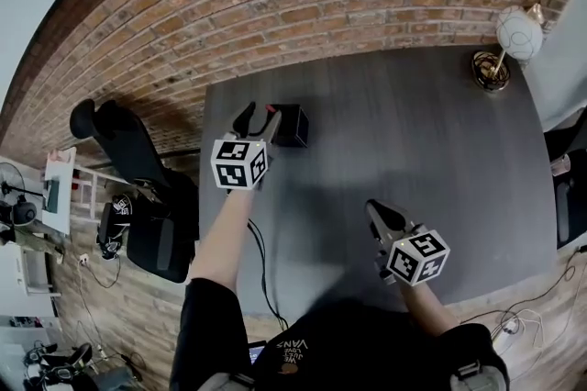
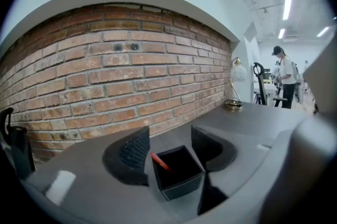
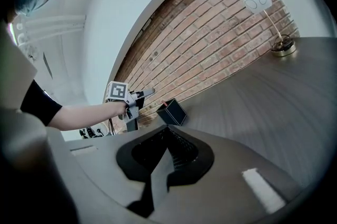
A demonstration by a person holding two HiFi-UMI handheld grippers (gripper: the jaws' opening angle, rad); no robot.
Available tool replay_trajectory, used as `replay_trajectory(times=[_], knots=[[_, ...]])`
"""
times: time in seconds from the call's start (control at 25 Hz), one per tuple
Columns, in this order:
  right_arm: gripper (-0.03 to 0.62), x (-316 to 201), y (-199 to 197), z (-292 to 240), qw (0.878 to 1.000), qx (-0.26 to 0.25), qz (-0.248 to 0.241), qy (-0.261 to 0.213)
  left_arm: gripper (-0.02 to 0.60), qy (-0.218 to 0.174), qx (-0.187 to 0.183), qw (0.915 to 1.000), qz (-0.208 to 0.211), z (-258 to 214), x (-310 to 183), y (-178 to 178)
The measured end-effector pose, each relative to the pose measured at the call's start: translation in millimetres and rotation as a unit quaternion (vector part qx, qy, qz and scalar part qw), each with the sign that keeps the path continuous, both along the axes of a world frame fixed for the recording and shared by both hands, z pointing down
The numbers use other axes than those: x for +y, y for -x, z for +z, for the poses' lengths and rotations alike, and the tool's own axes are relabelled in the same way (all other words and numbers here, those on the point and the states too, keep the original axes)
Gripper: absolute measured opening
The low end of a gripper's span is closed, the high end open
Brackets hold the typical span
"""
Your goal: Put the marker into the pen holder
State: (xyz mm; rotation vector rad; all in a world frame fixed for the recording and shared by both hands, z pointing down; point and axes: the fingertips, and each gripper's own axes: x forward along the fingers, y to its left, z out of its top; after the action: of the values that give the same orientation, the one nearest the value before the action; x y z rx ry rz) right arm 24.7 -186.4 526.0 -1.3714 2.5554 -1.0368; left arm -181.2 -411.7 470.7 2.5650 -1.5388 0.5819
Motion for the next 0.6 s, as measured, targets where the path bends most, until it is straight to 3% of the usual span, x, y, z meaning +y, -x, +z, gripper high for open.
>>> replay_trajectory(times=[0.28, 0.6], knots=[[0.003, 18, 4, -23, 0.999, 0.016, -0.003, -0.028, 0.278, -0.022, 0.035, 0.9991, -0.004, -25, 40, 17], [0.002, 40, 13, -52, 0.997, 0.031, -0.006, -0.064, 0.166, -0.057, 0.085, 0.9947, -0.01, -54, 103, 36]])
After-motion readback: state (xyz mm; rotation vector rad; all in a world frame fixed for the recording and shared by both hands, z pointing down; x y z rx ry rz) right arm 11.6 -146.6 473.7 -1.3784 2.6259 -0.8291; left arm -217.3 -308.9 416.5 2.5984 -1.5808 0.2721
